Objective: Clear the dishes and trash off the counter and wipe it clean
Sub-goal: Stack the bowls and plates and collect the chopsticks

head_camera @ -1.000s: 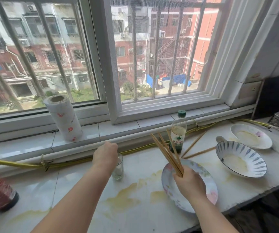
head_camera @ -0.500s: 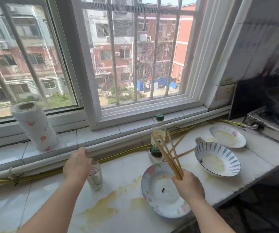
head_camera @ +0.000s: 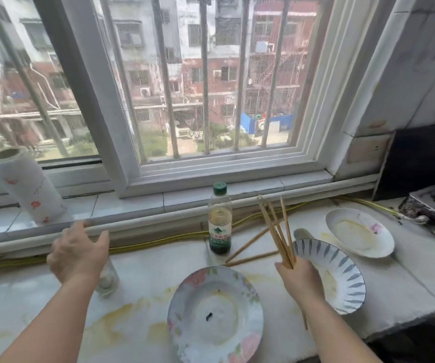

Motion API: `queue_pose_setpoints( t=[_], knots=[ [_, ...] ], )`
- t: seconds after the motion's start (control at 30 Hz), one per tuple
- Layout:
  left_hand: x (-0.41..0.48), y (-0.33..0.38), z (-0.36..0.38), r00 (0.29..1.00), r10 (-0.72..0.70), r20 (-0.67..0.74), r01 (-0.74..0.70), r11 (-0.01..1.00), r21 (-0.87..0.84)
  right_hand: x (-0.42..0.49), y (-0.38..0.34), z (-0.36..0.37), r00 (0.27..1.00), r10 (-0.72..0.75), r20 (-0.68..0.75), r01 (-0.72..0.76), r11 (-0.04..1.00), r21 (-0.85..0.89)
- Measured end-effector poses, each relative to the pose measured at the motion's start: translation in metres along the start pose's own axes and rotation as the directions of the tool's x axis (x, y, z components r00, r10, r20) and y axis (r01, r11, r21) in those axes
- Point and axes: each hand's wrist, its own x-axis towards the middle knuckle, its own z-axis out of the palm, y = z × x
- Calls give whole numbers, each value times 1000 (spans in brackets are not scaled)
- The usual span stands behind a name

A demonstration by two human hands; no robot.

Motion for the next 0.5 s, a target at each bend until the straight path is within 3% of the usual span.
queue_pose_setpoints(
  t=[0.17,0.27,0.33,0.4,0.47,0.5],
  knots=[
    [-14,4,5,996,-60,-71,64,996,56,32,19,-30,1000,-2,-23,2,1000,-15],
    [-25,11,9,994,-24,-106,31,997,65,44,30,-43,998,38,-53,-39,999,-17],
    [-36,26,15,985,106,-133,-102,994,34,49,36,-48,995,67,-72,-69,997,-19],
    [-57,54,24,935,323,-145,-331,943,-32,51,39,-49,991,99,-86,-100,995,-6],
    [-93,91,35,864,499,-69,-501,839,-212,50,40,-51,992,101,-79,-101,995,6],
    [-115,113,38,842,539,29,-499,798,-338,50,40,-52,993,95,-76,-95,995,9]
  ],
)
